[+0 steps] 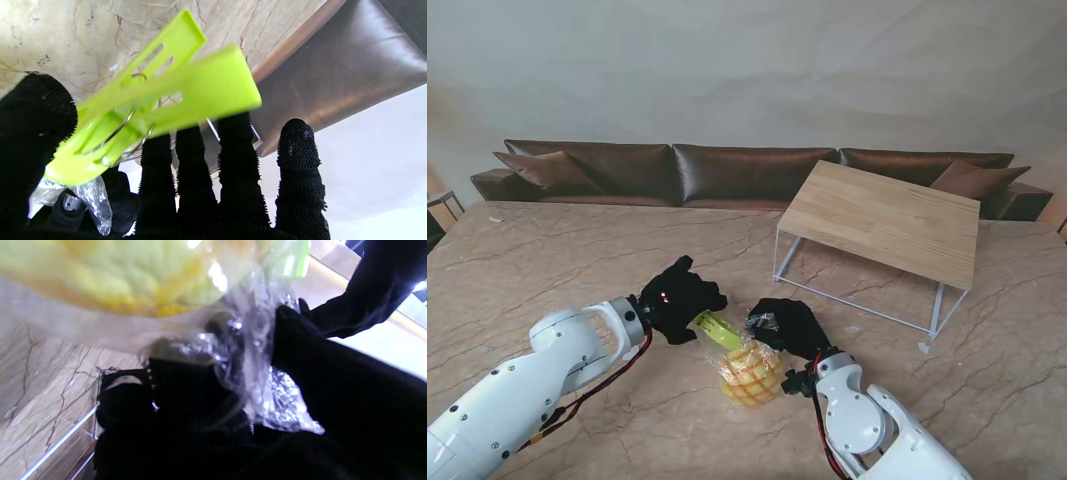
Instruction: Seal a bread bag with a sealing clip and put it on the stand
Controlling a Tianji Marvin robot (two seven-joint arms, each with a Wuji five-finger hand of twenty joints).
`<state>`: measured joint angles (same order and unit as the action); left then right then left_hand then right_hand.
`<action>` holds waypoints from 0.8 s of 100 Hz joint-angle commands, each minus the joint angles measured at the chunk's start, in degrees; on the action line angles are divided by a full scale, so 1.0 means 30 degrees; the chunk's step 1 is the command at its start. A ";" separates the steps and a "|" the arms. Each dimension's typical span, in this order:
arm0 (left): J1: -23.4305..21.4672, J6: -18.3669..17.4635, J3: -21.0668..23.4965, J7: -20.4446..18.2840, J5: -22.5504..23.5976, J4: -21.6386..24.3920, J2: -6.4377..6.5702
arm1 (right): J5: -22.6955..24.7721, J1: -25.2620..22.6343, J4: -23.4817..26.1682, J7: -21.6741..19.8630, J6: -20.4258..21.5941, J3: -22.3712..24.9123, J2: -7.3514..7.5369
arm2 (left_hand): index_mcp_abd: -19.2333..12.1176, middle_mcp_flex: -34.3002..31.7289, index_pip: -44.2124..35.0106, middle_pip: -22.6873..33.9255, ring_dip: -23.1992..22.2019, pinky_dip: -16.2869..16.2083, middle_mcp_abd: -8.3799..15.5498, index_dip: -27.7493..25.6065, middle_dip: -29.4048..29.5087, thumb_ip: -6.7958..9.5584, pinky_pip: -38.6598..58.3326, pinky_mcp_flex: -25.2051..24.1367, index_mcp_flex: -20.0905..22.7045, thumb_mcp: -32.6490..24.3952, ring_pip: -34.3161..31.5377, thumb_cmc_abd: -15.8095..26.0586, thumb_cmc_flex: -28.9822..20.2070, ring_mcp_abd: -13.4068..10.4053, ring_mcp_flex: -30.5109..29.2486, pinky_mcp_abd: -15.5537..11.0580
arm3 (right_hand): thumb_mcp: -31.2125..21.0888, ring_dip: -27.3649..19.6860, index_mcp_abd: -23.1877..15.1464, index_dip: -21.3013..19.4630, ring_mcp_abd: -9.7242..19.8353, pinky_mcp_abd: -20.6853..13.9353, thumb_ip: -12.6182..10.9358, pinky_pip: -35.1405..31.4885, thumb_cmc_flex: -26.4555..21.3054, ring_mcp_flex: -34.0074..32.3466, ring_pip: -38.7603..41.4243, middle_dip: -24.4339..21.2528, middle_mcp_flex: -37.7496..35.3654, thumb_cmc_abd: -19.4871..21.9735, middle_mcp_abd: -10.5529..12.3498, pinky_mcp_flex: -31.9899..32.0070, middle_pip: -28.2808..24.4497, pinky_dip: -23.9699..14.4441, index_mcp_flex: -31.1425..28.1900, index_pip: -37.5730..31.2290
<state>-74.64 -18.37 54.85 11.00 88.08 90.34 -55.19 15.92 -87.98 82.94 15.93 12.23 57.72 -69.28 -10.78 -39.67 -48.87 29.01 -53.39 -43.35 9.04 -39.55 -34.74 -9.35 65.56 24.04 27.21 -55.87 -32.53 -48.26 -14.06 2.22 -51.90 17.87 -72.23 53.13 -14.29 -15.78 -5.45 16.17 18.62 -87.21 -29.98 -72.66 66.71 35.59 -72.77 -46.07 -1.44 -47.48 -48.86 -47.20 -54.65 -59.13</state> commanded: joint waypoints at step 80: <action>-0.5911 0.3221 0.6371 0.1322 -0.7731 -0.0076 -0.1845 | 0.0100 -0.0176 0.0494 0.1743 0.0259 0.0204 -0.0510 | 0.3612 0.4092 0.9130 -0.4111 1.1542 0.7087 -0.2934 0.8157 0.6720 0.1276 -0.8900 -0.6971 0.0290 0.5429 0.7539 0.6168 0.0141 0.1307 0.8473 -0.1639 | -0.1669 0.0665 -0.4121 -0.6496 -0.0049 -0.0078 -0.0654 -0.3410 -0.0822 -0.0656 0.1115 0.0555 -0.0323 -0.0277 0.0580 -0.5473 -0.1525 -0.0842 -0.0487 -0.0189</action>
<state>-90.75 -9.37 73.32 15.65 64.30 91.25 -60.33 16.46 -88.14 82.64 20.67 13.20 58.19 -70.12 -1.63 -29.07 -23.36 18.12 -19.75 -23.07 1.50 -15.73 -15.23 -7.33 39.98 4.00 27.41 -39.76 -9.85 -31.29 -12.40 6.43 -27.92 14.50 -74.10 54.47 -17.45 -31.40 -5.46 16.19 18.78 -94.28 -29.94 -72.68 68.81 36.71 -72.75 -47.58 -0.88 -62.02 -51.33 -49.94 -54.55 -56.74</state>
